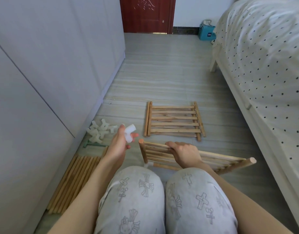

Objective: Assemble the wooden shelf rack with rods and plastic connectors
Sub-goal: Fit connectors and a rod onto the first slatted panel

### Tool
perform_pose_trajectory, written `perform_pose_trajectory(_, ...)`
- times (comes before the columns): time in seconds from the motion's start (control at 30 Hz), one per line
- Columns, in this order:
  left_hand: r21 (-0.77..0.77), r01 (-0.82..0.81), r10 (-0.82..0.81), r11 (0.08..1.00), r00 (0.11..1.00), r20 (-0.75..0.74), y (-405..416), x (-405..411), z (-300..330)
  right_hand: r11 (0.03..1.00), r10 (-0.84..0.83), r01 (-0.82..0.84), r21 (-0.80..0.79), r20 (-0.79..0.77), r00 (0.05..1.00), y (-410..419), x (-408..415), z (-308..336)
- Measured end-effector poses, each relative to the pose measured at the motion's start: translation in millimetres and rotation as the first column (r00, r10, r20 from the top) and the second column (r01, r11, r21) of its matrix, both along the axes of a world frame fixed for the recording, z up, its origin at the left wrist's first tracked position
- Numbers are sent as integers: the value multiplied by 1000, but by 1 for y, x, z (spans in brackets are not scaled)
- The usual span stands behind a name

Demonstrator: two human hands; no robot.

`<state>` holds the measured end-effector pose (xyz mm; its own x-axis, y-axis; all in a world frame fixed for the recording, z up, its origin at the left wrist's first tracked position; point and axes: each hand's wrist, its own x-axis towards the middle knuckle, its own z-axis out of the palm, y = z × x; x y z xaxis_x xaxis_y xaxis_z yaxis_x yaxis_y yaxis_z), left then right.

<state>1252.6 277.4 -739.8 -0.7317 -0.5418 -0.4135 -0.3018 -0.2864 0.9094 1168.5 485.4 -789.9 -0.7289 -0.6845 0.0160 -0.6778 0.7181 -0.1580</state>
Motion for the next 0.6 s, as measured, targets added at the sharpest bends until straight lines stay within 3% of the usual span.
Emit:
perform_pose_trajectory(0.17,-40,-87,90,995,991,98,6,-11,-4,1000,-2,2,-1,-10,1000,-1,-4,-1)
perform_pose_trajectory(0.6,-175,-21,24,984,1000,15,18,-8,-3,1000,1,-1,4,-46,999,-4,-10,-2)
